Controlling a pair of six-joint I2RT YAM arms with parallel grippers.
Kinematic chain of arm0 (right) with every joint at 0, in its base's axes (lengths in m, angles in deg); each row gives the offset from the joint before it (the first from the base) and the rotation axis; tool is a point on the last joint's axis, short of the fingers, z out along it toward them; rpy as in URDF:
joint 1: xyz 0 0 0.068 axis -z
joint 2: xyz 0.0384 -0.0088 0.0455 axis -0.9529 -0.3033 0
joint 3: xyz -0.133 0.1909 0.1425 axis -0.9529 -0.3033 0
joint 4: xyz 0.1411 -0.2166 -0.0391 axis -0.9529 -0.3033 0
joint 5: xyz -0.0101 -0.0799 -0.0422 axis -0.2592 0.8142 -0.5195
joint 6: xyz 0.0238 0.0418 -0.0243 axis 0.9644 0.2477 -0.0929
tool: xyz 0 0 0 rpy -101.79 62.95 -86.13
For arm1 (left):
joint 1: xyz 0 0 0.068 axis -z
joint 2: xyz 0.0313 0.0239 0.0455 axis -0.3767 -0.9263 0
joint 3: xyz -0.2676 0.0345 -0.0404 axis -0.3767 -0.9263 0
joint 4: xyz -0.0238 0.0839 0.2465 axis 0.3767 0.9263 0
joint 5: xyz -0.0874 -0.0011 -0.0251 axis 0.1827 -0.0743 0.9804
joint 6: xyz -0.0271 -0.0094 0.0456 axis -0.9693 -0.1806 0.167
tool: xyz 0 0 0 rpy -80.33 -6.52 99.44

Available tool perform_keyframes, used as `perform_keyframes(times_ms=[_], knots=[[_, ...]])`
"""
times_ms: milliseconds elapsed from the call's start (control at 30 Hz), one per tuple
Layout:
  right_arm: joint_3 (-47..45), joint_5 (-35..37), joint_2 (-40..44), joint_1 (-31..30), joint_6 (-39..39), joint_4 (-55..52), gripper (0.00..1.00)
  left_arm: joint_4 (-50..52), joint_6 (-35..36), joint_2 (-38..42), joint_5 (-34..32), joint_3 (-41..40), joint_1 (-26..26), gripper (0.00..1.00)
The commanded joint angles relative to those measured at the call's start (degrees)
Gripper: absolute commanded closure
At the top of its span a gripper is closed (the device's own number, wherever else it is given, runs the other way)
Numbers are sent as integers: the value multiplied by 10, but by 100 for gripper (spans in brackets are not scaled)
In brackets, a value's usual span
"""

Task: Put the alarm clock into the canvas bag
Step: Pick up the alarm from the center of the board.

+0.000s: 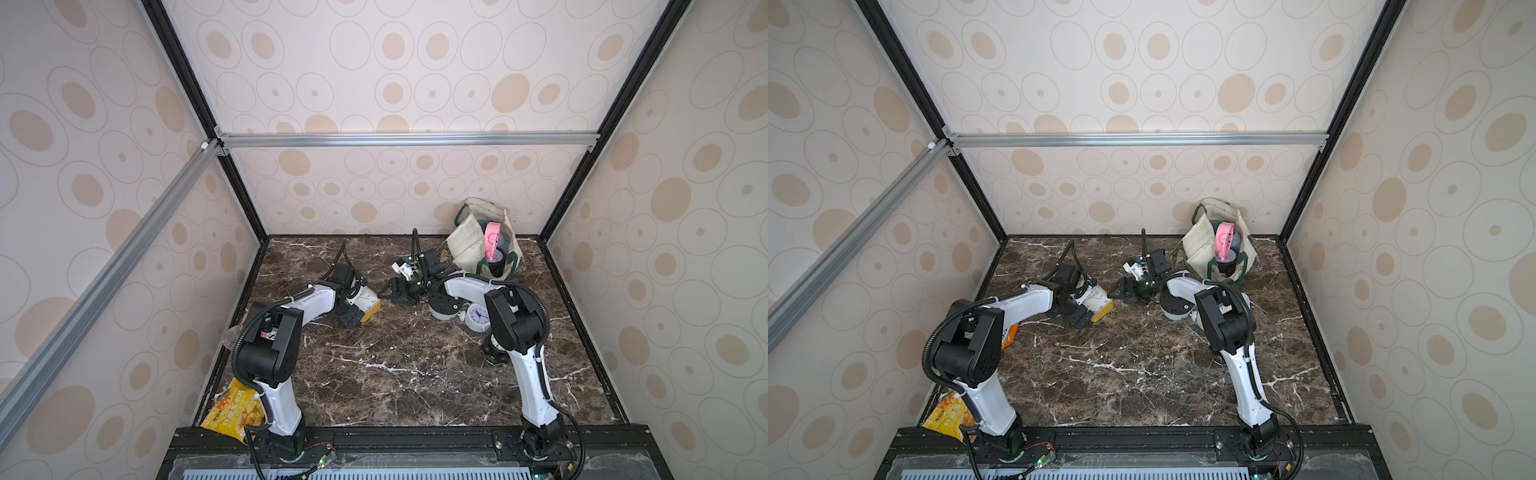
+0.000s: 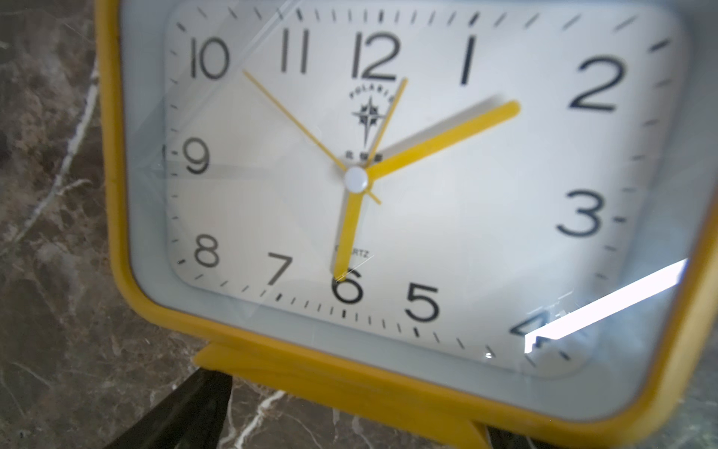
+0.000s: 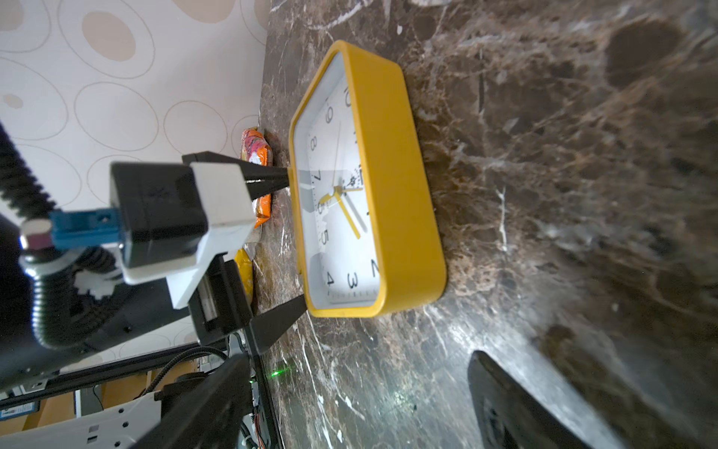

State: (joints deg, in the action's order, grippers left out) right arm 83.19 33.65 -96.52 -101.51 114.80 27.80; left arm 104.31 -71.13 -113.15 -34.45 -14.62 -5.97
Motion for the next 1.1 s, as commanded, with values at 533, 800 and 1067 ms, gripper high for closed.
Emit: perform_keyframes(times_ms=[533, 800, 1067], knots=[[207, 12, -98, 2, -77, -169, 12, 14, 75, -77, 19, 87, -22, 2], [405, 82, -193, 2, -158, -311, 13, 1, 87, -93, 48, 101, -22, 2], [426, 139, -210, -17, -216, -354, 17, 1, 82, -103, 78, 117, -21, 2]])
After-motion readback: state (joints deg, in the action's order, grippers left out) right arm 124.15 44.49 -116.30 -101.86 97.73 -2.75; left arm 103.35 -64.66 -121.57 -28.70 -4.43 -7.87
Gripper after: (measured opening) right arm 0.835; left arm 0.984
